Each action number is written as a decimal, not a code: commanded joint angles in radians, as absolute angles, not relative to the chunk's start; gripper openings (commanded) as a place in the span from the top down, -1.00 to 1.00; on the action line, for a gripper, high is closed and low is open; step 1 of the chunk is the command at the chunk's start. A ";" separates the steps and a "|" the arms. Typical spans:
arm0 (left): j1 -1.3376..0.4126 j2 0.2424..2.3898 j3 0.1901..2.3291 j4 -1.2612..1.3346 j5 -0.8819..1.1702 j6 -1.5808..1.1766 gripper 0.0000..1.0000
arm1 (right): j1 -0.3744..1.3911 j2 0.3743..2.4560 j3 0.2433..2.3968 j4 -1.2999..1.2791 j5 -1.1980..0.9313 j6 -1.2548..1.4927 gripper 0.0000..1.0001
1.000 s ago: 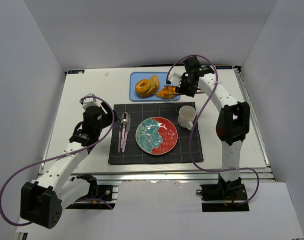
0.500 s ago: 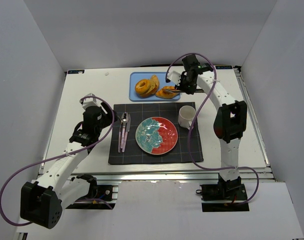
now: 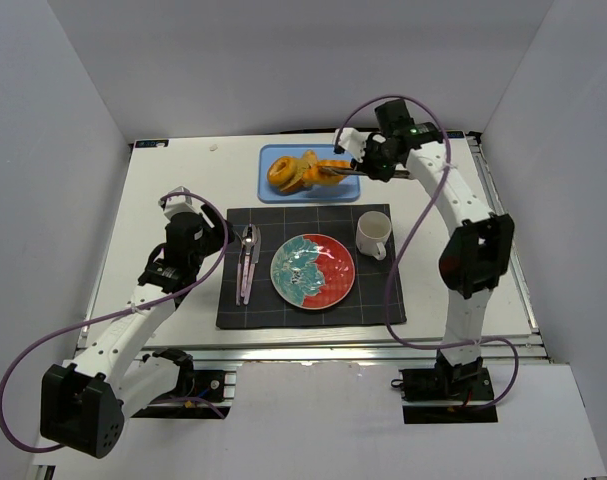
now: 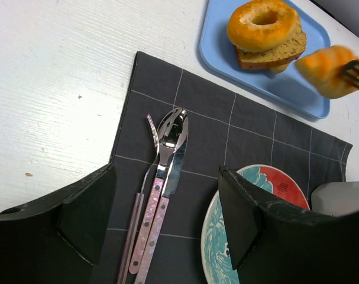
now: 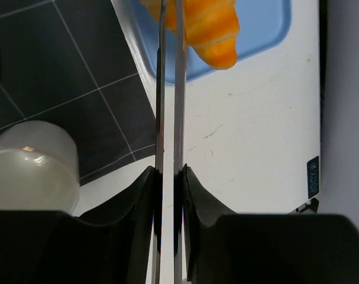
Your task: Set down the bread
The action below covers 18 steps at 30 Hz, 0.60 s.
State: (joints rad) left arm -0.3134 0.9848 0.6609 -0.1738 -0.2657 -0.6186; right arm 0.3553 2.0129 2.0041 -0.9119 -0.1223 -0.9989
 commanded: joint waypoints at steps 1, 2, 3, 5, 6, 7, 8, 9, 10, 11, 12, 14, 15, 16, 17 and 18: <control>-0.316 0.957 0.676 -0.170 -0.278 -0.623 -0.58 | 0.350 1.855 1.955 -0.865 -0.230 -1.002 1.00; -0.318 0.956 0.680 -0.170 -0.278 -0.623 -0.58 | 0.350 1.836 1.935 -0.871 -0.247 -1.011 1.00; -0.316 0.957 0.678 -0.170 -0.278 -0.623 -0.58 | 0.350 1.818 1.913 -0.897 -0.270 -1.026 1.00; -0.316 0.957 0.681 -0.169 -0.278 -0.623 -0.58 | 0.354 1.752 1.826 -0.922 -0.336 -1.077 1.00; -0.316 0.957 0.681 -0.169 -0.278 -0.624 -0.58 | 0.359 1.705 1.791 -0.937 -0.354 -1.091 1.00; -0.316 0.959 0.681 -0.169 -0.276 -0.624 -0.58 | 0.364 1.683 1.720 -0.952 -0.394 -1.107 1.00; -0.316 0.959 0.684 -0.169 -0.278 -0.624 -0.58 | 0.379 1.658 1.685 -0.966 -0.409 -1.142 1.00; -0.316 0.960 0.684 -0.170 -0.278 -0.624 -0.58 | 0.391 1.617 1.648 -0.977 -0.428 -1.158 1.00; -0.316 0.960 0.684 -0.170 -0.279 -0.624 -0.58 | 0.405 1.597 1.613 -0.991 -0.431 -1.172 1.00; -0.316 0.960 0.687 -0.170 -0.279 -0.624 -0.58 | 0.432 1.577 1.542 -0.989 -0.433 -1.189 1.00; -0.316 0.960 0.687 -0.172 -0.279 -0.624 -0.58 | 0.448 1.542 1.511 -0.988 -0.431 -1.192 1.00; -0.316 0.960 0.687 -0.172 -0.279 -0.624 -0.58 | 0.481 1.520 1.439 -0.965 -0.422 -1.184 1.00; -0.316 0.962 0.689 -0.172 -0.278 -0.624 -0.58 | 0.491 1.513 1.424 -0.957 -0.407 -1.178 1.00; -0.316 0.962 0.689 -0.173 -0.278 -0.624 -0.58 | 0.498 1.513 1.413 -0.956 -0.399 -1.175 1.00; -0.316 0.962 0.690 -0.173 -0.278 -0.624 -0.58 | 0.508 1.516 1.398 -0.953 -0.393 -1.167 1.00; -0.316 0.960 0.690 -0.176 -0.279 -0.623 -0.58 | 0.509 1.522 1.394 -0.956 -0.391 -1.157 1.00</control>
State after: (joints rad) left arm -0.3134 0.9840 0.6609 -0.1749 -0.2665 -0.6209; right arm 0.5053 1.5452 1.4033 -0.9676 -0.3763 -1.1263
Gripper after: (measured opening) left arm 0.788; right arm 0.272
